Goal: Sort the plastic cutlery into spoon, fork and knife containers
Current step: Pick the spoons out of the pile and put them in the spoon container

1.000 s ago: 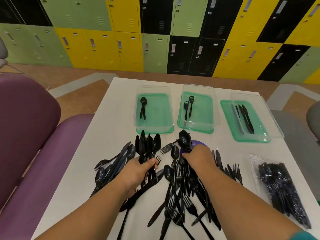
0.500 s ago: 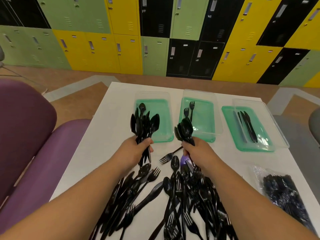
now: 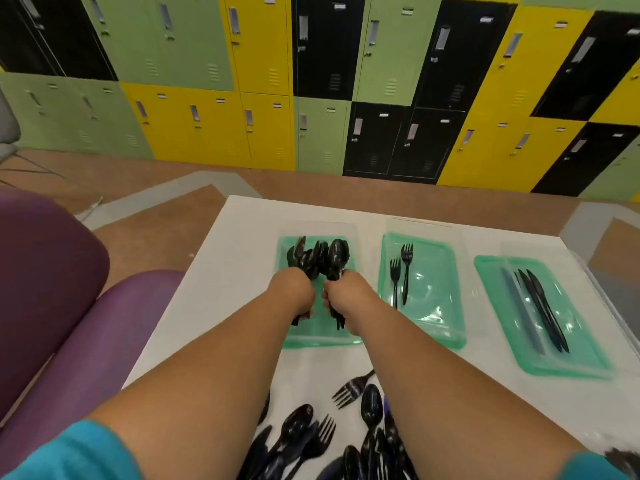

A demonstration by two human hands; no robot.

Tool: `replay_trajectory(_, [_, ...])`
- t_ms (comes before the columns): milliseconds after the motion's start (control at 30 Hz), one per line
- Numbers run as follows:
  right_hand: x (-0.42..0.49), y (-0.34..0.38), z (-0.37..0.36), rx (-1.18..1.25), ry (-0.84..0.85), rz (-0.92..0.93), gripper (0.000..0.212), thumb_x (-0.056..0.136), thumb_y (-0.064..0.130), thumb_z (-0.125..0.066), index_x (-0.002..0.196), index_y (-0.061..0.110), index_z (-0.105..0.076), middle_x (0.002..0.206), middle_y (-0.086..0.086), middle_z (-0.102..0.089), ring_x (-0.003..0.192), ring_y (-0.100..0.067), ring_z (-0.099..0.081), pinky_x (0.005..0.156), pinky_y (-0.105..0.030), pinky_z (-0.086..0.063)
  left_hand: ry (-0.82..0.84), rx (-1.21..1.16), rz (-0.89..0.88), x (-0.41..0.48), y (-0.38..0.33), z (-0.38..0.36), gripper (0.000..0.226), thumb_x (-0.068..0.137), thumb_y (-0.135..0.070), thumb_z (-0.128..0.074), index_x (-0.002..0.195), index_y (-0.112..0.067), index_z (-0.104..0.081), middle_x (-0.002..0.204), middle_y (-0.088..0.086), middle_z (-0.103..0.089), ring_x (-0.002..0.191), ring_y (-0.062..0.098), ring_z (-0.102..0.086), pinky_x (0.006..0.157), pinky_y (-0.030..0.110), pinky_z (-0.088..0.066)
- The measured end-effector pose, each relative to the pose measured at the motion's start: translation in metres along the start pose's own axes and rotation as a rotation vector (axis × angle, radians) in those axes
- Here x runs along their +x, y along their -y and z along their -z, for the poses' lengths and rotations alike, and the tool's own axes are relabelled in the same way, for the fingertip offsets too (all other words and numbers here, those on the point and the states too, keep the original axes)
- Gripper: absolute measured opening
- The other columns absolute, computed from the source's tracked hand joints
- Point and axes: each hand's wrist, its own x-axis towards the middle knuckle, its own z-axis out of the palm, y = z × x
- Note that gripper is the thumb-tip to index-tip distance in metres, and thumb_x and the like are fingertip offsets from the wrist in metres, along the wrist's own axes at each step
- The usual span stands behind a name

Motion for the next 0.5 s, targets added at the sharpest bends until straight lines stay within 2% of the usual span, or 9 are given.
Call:
replay_trajectory(67, [0.007, -0.001, -0.007, -0.098, -0.013, 0.002, 0.019, 0.092, 0.005, -0.044, 0.075, 0.012, -0.047, 0.077, -0.009, -0.049, 0.078, -0.024, -0.047, 0.07, -0.033, -0.039, 0.002, 0.165, 0.001, 0.003, 0.0, -0.005, 0.018, 0.092, -0.009, -0.052, 0.097, 0.003, -0.064, 0.091, 0.011, -0.065, 0.085, 0.024, -0.063, 0.069, 0.026, -0.048])
replay_trajectory(133, [0.01, -0.001, -0.011, -0.168, -0.027, 0.012, 0.009, 0.093, 0.005, -0.045, 0.087, 0.01, -0.049, 0.082, -0.009, -0.05, 0.083, -0.024, -0.048, 0.072, -0.03, -0.038, -0.045, 0.197, 0.003, 0.009, 0.002, -0.011, 0.015, 0.088, -0.007, -0.054, 0.099, 0.001, -0.061, 0.097, 0.012, -0.064, 0.097, 0.027, -0.063, 0.067, 0.026, -0.043])
replay_trajectory(233, [0.011, -0.004, -0.014, -0.149, -0.034, 0.008, 0.013, 0.092, 0.008, -0.044, 0.081, 0.012, -0.05, 0.083, -0.009, -0.052, 0.074, -0.023, -0.049, 0.064, -0.028, -0.039, -0.11, 0.119, 0.015, 0.012, 0.005, -0.016, 0.03, 0.087, -0.005, -0.053, 0.116, 0.0, -0.05, 0.111, 0.014, -0.06, 0.097, 0.027, -0.059, 0.067, 0.028, -0.04])
replay_trajectory(300, [0.008, -0.004, -0.016, -0.121, -0.039, -0.001, 0.022, 0.092, 0.008, -0.042, 0.072, 0.013, -0.047, 0.074, -0.006, -0.05, 0.063, -0.017, -0.043, 0.054, -0.025, -0.035, -0.132, 0.104, -0.004, 0.01, 0.004, -0.017, 0.029, 0.087, -0.003, -0.049, 0.117, -0.002, -0.049, 0.114, 0.014, -0.058, 0.092, 0.026, -0.056, 0.069, 0.028, -0.04])
replay_trajectory(367, [0.007, -0.004, -0.016, -0.135, -0.058, 0.009, 0.022, 0.093, 0.007, -0.042, 0.072, 0.012, -0.048, 0.074, -0.004, -0.049, 0.066, -0.017, -0.045, 0.056, -0.025, -0.037, -0.14, 0.13, -0.041, 0.008, 0.006, -0.018, 0.029, 0.088, -0.003, -0.047, 0.117, -0.001, -0.049, 0.118, 0.016, -0.056, 0.093, 0.026, -0.055, 0.072, 0.028, -0.04])
replay_trajectory(433, [0.001, -0.003, -0.015, -0.169, -0.068, 0.031, 0.011, 0.092, 0.007, -0.045, 0.092, 0.005, -0.056, 0.089, -0.009, -0.056, 0.079, -0.02, -0.051, 0.064, -0.026, -0.04, -0.126, 0.209, -0.082, 0.003, 0.006, -0.017, 0.03, 0.089, -0.003, -0.046, 0.119, 0.001, -0.048, 0.121, 0.016, -0.053, 0.105, 0.029, -0.055, 0.075, 0.028, -0.038])
replay_trajectory(500, [-0.004, -0.004, -0.014, -0.179, -0.075, 0.043, 0.023, 0.09, 0.007, -0.046, 0.111, 0.002, -0.054, 0.107, -0.016, -0.059, 0.085, -0.024, -0.054, 0.067, -0.028, -0.043, -0.098, 0.309, -0.119, -0.004, 0.006, -0.016, 0.028, 0.089, -0.005, -0.047, 0.117, 0.0, -0.05, 0.121, 0.016, -0.053, 0.106, 0.028, -0.055, 0.074, 0.027, -0.038])
